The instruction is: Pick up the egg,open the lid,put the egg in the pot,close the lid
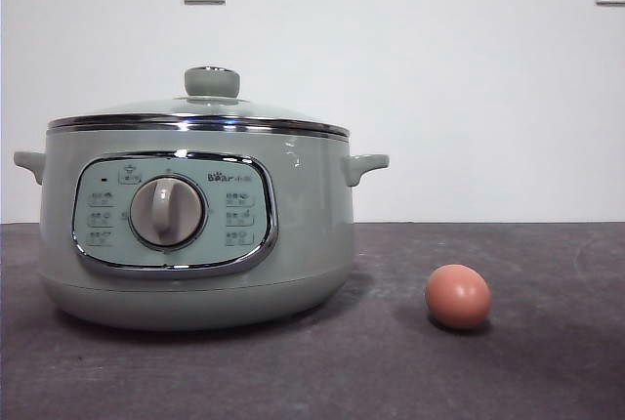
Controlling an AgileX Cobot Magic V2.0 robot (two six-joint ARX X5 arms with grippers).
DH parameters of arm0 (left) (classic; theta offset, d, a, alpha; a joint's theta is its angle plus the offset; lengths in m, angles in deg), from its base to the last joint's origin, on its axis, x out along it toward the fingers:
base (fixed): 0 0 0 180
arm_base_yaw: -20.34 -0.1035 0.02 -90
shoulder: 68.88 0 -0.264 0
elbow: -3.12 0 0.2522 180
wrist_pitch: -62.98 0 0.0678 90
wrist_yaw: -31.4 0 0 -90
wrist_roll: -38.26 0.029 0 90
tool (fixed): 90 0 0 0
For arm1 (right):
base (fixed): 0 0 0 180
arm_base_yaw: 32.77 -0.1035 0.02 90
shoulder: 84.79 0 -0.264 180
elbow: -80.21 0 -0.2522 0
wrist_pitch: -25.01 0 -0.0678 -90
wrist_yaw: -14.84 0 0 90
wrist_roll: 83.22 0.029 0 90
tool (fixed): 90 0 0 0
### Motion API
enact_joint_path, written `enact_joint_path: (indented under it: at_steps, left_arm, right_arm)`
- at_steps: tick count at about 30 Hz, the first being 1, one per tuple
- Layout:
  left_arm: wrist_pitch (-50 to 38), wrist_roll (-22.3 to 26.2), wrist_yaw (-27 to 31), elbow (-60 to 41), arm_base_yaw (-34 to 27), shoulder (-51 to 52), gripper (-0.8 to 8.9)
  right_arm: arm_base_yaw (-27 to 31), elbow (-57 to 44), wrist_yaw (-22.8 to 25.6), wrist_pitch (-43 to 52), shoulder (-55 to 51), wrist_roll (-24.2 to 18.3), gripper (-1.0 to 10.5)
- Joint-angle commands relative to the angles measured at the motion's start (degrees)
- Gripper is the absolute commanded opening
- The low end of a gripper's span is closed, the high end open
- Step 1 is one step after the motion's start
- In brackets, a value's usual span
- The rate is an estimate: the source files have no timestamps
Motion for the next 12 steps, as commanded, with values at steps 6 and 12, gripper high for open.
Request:
enact_joint_path:
  at_steps: [6, 12]
  left_arm:
    - [-1.6, -8.7, -0.3, -0.7, -0.1, 0.2, -0.03]
    - [-1.2, -8.7, -3.2, 1.6, -0.1, 0.2, -0.06]
  right_arm:
    - [0.0, -0.9, 0.2, 0.3, -0.2, 11.3, 0.0]
    - [0.0, 1.4, 0.0, -1.7, 0.2, 11.3, -0.1]
